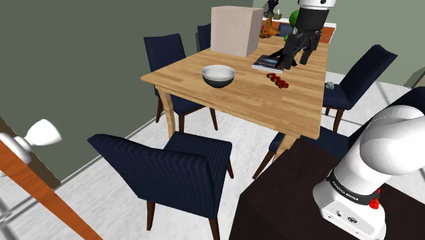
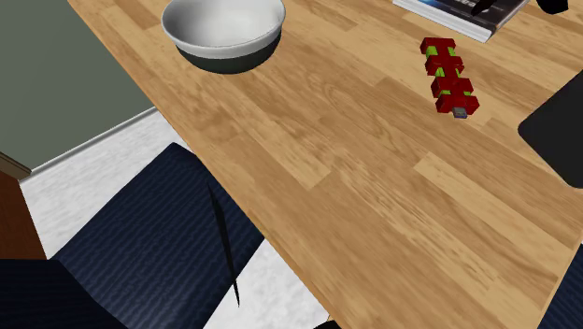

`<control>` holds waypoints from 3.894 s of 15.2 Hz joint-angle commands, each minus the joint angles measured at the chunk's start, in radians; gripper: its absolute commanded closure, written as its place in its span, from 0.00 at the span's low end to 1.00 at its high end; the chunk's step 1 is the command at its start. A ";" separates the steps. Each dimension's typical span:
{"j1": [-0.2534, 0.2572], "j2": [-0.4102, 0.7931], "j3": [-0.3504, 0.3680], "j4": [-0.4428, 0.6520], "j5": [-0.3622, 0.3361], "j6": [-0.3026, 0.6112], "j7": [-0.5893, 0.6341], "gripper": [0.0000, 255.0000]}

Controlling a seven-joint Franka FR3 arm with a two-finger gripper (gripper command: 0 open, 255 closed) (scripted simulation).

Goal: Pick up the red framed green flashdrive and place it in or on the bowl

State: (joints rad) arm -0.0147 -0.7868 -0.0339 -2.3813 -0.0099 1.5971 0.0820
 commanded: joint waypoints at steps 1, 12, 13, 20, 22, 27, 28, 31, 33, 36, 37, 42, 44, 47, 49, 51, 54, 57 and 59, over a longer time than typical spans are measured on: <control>0.000 0.000 0.000 0.000 0.000 0.000 0.000 0.00; -0.072 0.297 -0.159 0.062 -0.066 0.235 -0.106 0.00; -0.077 0.328 -0.173 0.074 -0.067 0.254 -0.116 0.00; -0.107 0.557 -0.268 0.190 -0.044 0.365 -0.196 0.00; -0.116 0.627 -0.292 0.233 -0.027 0.389 -0.222 0.00; -0.147 0.807 -0.343 0.358 0.038 0.431 -0.293 0.00; -0.156 0.844 -0.350 0.387 0.054 0.436 -0.307 0.00; -0.187 0.957 -0.367 0.479 0.104 0.444 -0.349 0.00; -0.213 1.033 -0.373 0.548 0.138 0.443 -0.374 0.00; -0.232 1.085 -0.373 0.585 0.161 0.452 -0.390 0.00; -0.232 1.090 -0.372 0.577 0.164 0.464 -0.392 0.00; -0.236 1.121 -0.365 0.541 0.181 0.528 -0.403 0.00; -0.236 1.121 -0.365 0.541 0.181 0.528 -0.403 0.00; -0.236 1.121 -0.365 0.541 0.181 0.528 -0.403 0.00; -0.236 1.121 -0.365 0.541 0.181 0.528 -0.403 0.00; -0.236 1.121 -0.365 0.541 0.181 0.528 -0.403 1.00; -0.236 1.123 -0.365 0.542 0.182 0.529 -0.404 1.00; -0.236 1.122 -0.365 0.538 0.182 0.532 -0.404 1.00; -0.235 1.123 -0.364 0.536 0.182 0.535 -0.403 1.00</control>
State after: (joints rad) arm -0.2511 0.3311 -0.4008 -1.8403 0.1714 2.1321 -0.3203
